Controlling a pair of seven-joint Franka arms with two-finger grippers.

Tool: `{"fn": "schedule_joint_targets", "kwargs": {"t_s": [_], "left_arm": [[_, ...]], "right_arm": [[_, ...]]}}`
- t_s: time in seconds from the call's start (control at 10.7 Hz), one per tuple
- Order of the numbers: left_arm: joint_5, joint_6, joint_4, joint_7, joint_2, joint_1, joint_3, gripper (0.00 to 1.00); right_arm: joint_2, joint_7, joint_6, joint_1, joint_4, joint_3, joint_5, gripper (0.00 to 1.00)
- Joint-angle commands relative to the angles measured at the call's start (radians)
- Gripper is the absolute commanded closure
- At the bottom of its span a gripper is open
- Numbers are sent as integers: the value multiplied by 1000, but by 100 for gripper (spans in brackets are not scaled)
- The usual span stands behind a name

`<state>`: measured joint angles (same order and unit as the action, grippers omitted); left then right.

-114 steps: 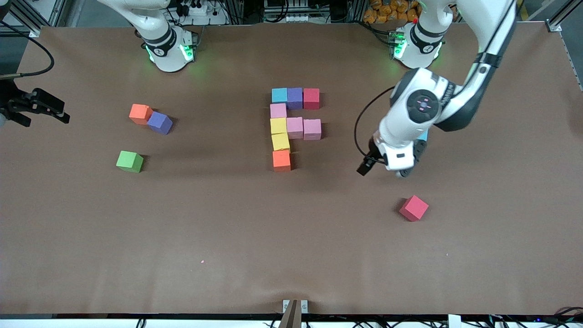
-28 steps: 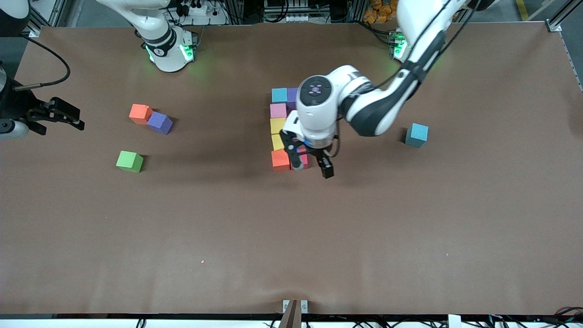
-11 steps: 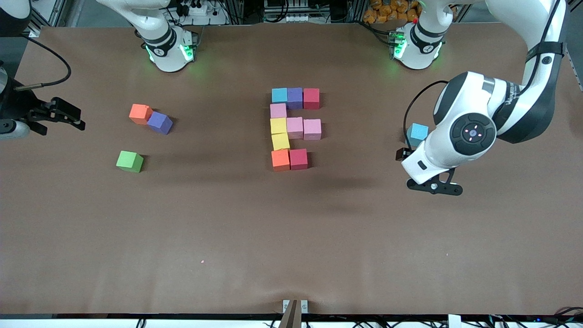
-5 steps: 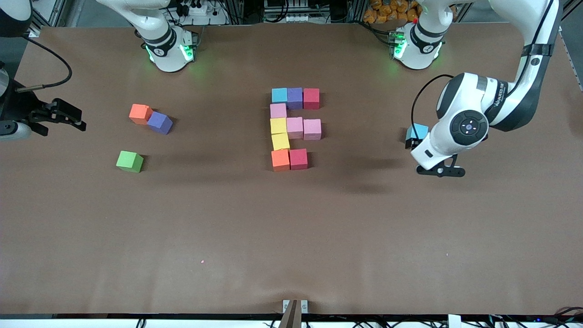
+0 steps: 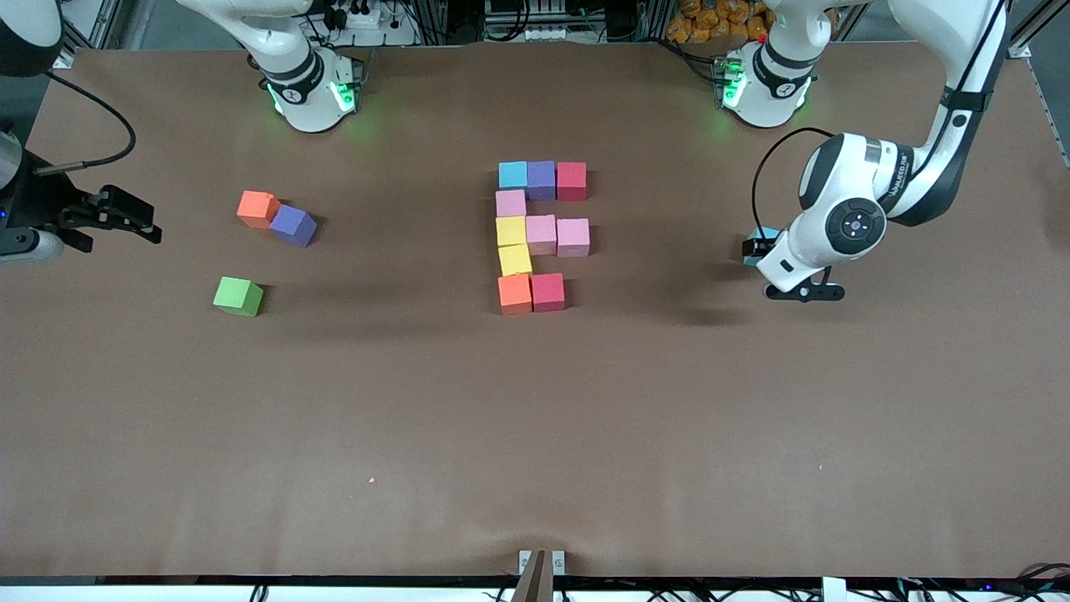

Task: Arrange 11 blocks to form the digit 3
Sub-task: 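Move the left gripper to the cyan cube and grasp it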

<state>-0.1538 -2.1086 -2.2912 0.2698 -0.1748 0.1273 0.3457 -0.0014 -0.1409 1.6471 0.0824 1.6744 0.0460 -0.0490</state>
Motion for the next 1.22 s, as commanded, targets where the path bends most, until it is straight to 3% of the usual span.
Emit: {"fn": "schedule_joint_targets", "kwargs": {"t_s": [0.0, 0.47, 1.03, 1.12], "left_arm": [[27, -117, -129, -12, 64, 20, 1, 0], [27, -204, -191, -34, 32, 20, -1, 0], [13, -221, -192, -138, -17, 20, -10, 0], [11, -223, -191, -171, -26, 20, -14, 4]], "right_arm": [[9, 10, -3, -3, -9, 2, -2, 0], [8, 17, 26, -3, -12, 2, 9, 0], [3, 18, 50, -3, -9, 3, 20, 0], [4, 18, 50, -3, -9, 3, 20, 0]]}}
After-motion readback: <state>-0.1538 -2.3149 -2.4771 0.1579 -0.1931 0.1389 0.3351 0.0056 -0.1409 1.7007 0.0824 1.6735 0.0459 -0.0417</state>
